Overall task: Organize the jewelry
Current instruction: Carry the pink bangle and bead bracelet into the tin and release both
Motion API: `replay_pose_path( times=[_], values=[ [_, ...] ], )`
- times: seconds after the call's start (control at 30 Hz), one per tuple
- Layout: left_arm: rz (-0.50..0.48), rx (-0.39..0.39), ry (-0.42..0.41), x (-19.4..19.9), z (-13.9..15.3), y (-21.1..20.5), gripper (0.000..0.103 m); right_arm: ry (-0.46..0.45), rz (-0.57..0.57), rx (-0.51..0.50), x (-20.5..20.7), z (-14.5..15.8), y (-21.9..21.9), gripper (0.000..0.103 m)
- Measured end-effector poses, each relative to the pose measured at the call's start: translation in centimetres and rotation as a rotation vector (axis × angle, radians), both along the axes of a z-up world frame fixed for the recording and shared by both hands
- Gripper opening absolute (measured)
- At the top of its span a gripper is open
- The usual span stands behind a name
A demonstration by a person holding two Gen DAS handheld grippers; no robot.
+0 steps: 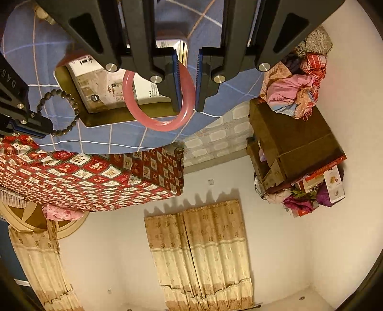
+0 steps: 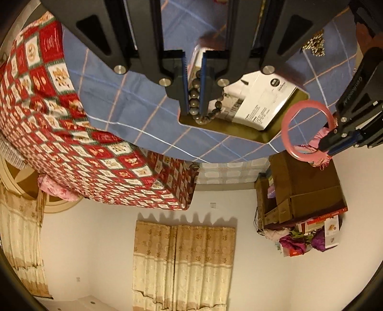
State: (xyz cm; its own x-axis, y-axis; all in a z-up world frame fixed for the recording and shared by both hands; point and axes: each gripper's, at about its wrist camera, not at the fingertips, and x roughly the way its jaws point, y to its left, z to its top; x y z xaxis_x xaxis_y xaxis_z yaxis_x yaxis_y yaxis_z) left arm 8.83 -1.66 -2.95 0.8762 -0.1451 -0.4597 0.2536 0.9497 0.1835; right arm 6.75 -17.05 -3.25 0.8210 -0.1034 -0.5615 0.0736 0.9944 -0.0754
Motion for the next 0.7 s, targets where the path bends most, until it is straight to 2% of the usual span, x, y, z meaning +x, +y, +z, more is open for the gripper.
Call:
replay_pose_path(
  times=[0.33, 0.7],
  values=[
    [-0.007, 0.036, 0.015, 2.8, -1.1, -1.4, 0.011, 0.025, 0.009, -0.025, 2.7, -1.0, 0.5, 0.01],
    [0.001, 0.077, 0.077, 5.6, -3.6, -1.7, 0.011, 0.088, 0.006, -0.031, 4.8, -3.1, 0.2, 0.01]
  ],
)
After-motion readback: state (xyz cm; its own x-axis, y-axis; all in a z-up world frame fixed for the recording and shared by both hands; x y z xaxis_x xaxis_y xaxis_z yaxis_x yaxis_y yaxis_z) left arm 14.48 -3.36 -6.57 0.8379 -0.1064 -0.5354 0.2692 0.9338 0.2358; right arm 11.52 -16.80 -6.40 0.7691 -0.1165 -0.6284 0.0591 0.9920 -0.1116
